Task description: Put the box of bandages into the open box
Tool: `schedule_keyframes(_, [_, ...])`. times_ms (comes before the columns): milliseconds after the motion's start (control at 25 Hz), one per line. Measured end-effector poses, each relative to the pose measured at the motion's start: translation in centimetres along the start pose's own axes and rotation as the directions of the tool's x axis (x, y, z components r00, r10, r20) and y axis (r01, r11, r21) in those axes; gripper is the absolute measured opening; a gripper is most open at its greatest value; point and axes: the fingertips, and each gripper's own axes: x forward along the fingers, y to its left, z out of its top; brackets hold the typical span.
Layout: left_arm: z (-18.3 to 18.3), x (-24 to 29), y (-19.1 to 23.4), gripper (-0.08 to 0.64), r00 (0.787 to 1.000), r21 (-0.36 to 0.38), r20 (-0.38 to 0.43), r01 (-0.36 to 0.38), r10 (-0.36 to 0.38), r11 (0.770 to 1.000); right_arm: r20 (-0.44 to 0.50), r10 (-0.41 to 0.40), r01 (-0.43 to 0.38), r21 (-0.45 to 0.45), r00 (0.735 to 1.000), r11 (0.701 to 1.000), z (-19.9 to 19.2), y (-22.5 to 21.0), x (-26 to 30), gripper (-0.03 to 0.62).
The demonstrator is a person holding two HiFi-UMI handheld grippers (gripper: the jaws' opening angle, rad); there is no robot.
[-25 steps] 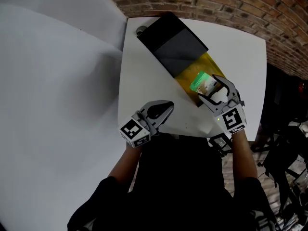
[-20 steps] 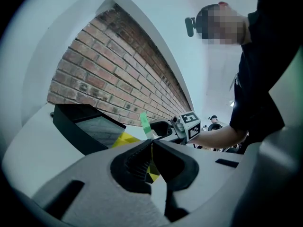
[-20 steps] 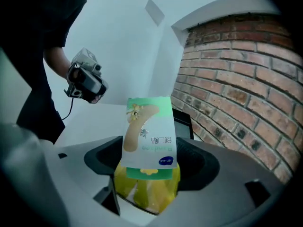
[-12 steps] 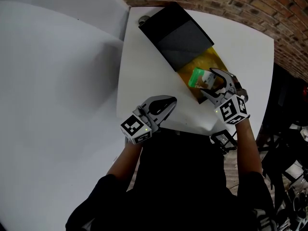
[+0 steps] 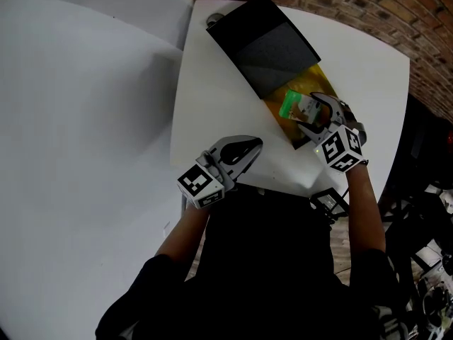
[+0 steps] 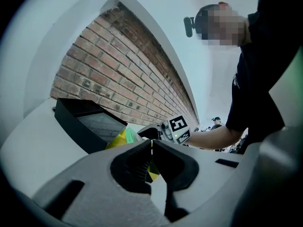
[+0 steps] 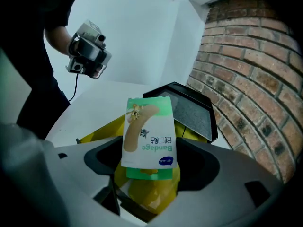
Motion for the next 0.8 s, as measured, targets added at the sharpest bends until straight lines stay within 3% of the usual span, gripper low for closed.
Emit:
schedule_keyframes(400, [-0.3,-0.5,-0.2,0.017,1.000,-0.010,0.009,-0.002,0.002,1.000,-0.065,0.028,-0.026,0.028,0.998,0.999,-0.4,-0.2,1.0,0.350])
schedule_keyframes(800, [-0.7,-0.7,-0.2,0.017,1.000,-0.011,0.008,-0.007,0.007,1.000,-0.151,0.097,-0.100,-0.009,0.984,0.995,-1.7,0.7,2.2,0.350])
